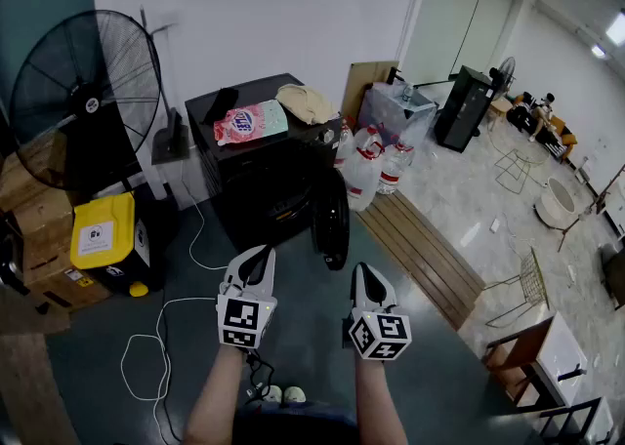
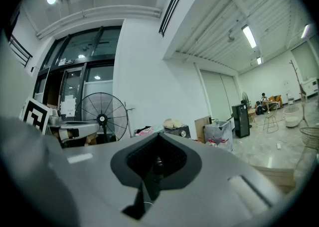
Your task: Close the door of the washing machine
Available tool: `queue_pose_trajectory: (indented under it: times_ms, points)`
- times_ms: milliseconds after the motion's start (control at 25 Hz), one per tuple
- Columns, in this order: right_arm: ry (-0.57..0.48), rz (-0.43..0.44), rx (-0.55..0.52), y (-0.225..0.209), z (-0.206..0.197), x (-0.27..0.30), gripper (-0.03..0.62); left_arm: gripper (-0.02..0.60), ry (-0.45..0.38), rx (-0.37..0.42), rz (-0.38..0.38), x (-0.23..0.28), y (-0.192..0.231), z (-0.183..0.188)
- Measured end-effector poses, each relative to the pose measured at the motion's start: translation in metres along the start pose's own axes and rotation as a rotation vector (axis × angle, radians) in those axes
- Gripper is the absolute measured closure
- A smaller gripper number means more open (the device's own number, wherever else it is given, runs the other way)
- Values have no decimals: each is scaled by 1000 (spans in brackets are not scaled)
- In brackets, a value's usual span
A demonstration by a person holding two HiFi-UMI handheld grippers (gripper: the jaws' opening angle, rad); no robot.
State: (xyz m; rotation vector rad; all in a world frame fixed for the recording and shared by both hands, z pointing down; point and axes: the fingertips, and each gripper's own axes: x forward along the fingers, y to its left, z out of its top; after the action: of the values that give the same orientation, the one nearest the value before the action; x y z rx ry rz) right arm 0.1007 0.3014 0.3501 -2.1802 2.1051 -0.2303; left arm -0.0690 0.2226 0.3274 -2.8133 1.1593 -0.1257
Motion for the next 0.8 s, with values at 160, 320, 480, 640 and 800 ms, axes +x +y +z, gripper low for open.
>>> queue_pose_trajectory:
  times_ms: [160,320,480,640,800]
  points:
    - [-4,4,1,0,3,-2,582,574,4,-3,-2,-1,-3,0]
    - [-6,13,-9,1,4,-4,582,574,7,0,-5,-1,-7,0]
    - [-1,22,-24,5,2,-6,582,574,14,1,-6,-4,-9,-2]
    - [14,31,-25,6,-5,-8,580,574,26,-1,-6,-7,-12,-6]
    - [30,43,-25,7,-15,-12,580,574,43,-3,-6,-10,-15,-14]
